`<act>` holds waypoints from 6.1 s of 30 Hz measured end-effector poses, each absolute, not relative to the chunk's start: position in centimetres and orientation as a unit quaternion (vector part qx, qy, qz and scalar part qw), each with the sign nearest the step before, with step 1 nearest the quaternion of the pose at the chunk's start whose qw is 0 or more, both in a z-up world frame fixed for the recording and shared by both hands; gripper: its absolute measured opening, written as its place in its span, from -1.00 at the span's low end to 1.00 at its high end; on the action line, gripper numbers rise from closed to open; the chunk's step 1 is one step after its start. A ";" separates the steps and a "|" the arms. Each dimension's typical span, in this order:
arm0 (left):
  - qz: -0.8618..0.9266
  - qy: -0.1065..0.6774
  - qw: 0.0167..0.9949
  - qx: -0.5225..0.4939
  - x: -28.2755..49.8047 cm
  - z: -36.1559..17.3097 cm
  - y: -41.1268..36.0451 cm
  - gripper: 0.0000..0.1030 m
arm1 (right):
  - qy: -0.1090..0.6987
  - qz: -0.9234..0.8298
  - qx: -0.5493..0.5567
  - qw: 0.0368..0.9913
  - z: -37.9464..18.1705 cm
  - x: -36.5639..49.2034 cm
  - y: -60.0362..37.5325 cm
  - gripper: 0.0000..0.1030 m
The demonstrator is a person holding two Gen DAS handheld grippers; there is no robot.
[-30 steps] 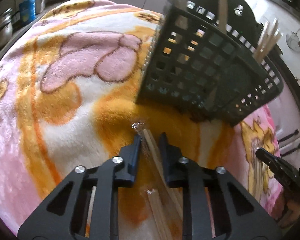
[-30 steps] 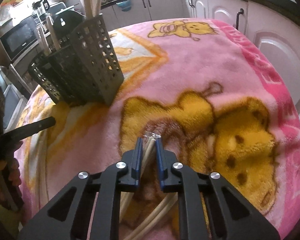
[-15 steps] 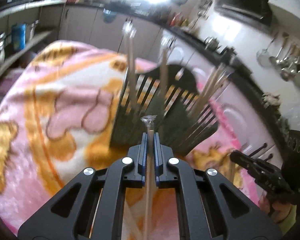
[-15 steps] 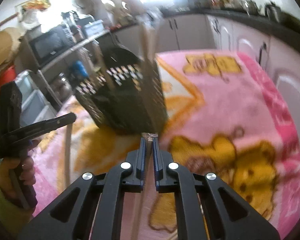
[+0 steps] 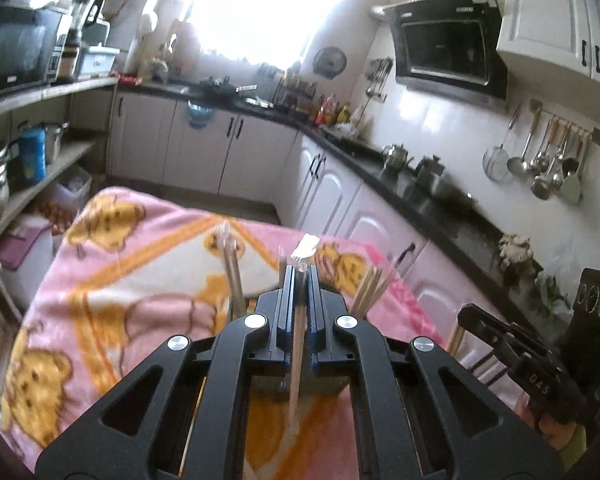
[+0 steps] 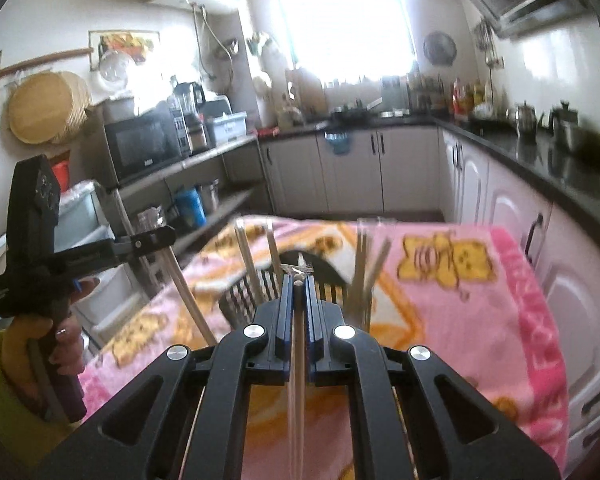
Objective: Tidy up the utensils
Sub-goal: 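Lift both held chopsticks and carry them over the green caddy, then lower both chopsticks into the caddy and open both tools, then raise both open tools away from the caddy, then lower the left tool onto a loose chopstick while the right tool reaches another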
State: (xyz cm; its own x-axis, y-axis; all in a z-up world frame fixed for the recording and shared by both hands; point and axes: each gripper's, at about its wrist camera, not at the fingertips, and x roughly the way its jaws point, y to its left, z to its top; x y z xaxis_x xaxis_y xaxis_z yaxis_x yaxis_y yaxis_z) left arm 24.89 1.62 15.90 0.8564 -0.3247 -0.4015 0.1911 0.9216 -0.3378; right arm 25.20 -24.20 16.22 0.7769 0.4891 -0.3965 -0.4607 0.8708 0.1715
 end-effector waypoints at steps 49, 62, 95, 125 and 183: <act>-0.096 0.208 0.965 -0.127 28.8 11.0 2.6 -0.98 | 0.094 0.214 -0.032 0.972 13.2 35.6 -18.5 -0.89; -0.096 0.231 0.957 -0.144 29.4 8.0 2.3 -0.98 | 0.165 0.222 -0.010 0.961 11.3 36.1 -19.2 -0.88; -0.107 0.249 0.950 -0.157 27.3 7.8 2.5 -0.27 | 0.233 0.212 0.009 0.949 11.7 34.6 -21.7 -0.25; -0.078 0.239 0.953 -0.168 18.9 7.6 4.4 0.78 | 0.249 0.196 0.013 0.948 10.6 26.7 -24.0 0.44; -0.096 0.387 0.908 -0.129 17.4 -3.1 -1.6 0.78 | 0.387 0.114 0.054 0.913 -0.5 20.5 -31.2 0.52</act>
